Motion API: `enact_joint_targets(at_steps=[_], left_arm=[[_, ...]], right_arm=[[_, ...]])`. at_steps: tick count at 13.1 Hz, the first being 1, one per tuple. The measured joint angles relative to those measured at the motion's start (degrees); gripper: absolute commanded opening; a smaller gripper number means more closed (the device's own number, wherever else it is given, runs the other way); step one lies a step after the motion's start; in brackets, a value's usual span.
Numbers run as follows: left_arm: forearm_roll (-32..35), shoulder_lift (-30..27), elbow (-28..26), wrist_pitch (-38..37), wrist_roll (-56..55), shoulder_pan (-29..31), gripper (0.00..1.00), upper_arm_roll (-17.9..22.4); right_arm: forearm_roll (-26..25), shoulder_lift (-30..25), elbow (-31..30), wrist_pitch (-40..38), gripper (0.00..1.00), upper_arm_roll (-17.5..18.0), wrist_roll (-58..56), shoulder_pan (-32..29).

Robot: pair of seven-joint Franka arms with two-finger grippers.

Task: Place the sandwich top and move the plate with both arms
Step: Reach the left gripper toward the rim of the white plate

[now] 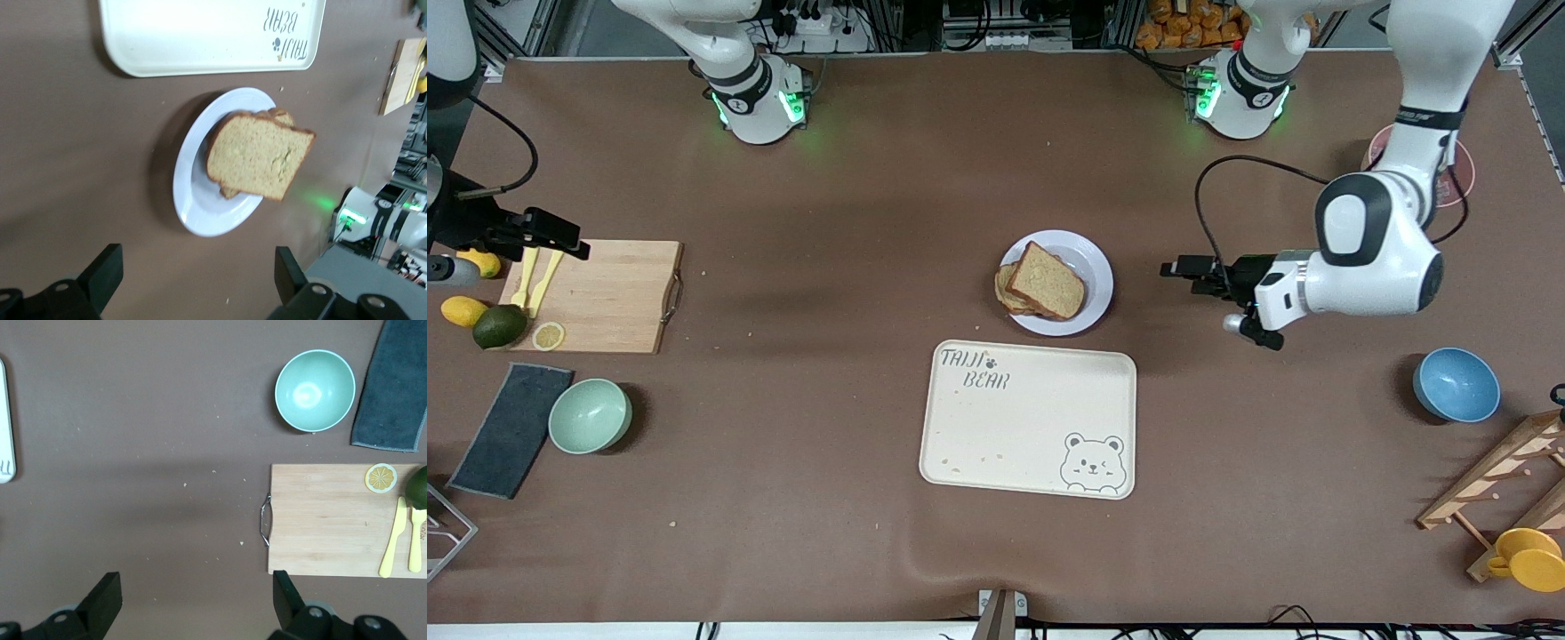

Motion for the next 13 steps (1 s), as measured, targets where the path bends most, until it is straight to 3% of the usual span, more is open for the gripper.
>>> enact_joint_targets(at_steps=[4, 8, 13], left_arm=[[-11.2, 0.7, -6.0, 5.8, 12.2, -1.3, 1.0, -0.7], [-23.4, 1.6, -11.6, 11.2, 22.6, -2.7, 1.0, -0.8], [-39.3, 4.7, -13.3, 19.8, 31.0, -9.1, 1.0, -1.0]], right_arm=[[-1.0, 1.3, 2.3, 0.3, 1.0, 0.5, 4.9, 1.6], [-1.3, 1.9, 9.2, -2.6, 1.0, 0.4, 5.4, 1.1], [-1.2, 2.0, 11.2, -3.6, 1.0, 0.0, 5.5, 0.5]])
